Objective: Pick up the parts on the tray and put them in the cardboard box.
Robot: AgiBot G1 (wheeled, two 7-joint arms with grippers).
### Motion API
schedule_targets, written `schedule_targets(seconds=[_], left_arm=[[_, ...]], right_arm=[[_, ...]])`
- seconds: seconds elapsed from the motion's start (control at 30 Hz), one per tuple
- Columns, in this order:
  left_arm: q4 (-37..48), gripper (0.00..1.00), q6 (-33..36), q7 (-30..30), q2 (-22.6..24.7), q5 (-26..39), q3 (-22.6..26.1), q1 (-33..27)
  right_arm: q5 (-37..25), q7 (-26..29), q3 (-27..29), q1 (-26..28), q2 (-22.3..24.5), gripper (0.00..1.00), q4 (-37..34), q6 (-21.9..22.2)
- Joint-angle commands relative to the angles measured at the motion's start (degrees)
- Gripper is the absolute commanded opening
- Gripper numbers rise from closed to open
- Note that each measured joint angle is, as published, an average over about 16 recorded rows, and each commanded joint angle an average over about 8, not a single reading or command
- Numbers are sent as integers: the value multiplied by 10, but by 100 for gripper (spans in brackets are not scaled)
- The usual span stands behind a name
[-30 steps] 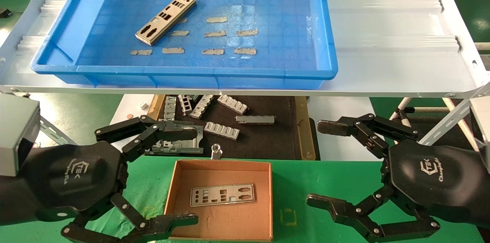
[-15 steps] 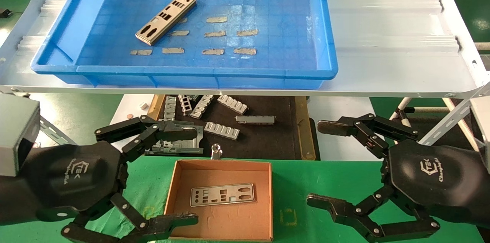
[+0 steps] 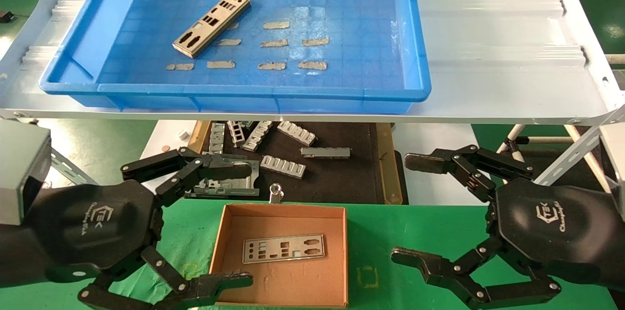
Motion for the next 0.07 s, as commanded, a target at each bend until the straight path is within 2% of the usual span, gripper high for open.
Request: schedule_targets(seconds=[0.03,0.07], left_arm=[[0,100,0,0,0,0,0,0],[0,100,0,0,0,0,0,0]], right_arm=[[0,0,0,0,0,100,0,0],[0,0,0,0,0,100,0,0]])
